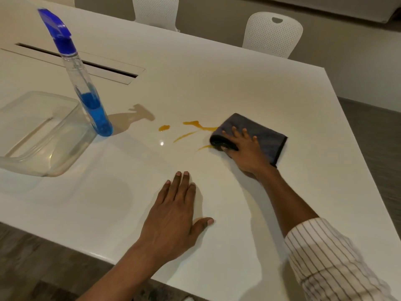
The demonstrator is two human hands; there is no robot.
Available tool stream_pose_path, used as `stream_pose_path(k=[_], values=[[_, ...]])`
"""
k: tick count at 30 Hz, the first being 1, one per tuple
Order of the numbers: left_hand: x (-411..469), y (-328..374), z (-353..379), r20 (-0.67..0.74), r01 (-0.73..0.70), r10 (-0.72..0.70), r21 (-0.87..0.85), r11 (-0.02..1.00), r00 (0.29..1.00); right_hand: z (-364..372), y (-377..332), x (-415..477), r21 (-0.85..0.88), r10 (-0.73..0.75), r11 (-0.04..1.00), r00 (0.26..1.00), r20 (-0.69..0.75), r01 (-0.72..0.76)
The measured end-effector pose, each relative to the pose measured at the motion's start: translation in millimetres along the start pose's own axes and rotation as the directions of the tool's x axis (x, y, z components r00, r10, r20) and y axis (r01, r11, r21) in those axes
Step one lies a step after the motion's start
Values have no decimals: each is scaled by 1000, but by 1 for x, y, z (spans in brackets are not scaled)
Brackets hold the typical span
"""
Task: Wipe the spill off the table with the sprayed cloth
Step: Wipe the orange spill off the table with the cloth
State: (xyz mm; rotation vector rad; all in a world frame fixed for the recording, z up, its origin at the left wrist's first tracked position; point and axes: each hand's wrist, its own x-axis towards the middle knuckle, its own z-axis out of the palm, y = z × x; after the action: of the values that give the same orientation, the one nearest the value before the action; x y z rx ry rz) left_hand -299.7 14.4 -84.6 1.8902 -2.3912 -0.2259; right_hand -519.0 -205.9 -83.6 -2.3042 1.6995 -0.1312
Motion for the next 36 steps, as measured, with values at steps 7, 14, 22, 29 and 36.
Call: stream_pose_path(k=[7,14,22,29,36], values=[[0,-6,3,-11,-7,7,-18,1000,1000,13,-23,-68,36,-167,985,985,-31,168],[-3,-3,8,-49,-10,9,-26,1000,999,-3,0,6,-33,48,998,999,-6,-48],[-4,-7,17,-80,-24,22,-33,999,997,17,-42,-51,1,-203,979,979,-22,203],[-1,-15,10,-95,-8,4,-45,999,995,6,-3,0,13,-25,1000,1000,-12,25],[-7,-54,-1,-99,97,-102,-56,994,990,17,-69,21,23,-136,990,991,19,136]])
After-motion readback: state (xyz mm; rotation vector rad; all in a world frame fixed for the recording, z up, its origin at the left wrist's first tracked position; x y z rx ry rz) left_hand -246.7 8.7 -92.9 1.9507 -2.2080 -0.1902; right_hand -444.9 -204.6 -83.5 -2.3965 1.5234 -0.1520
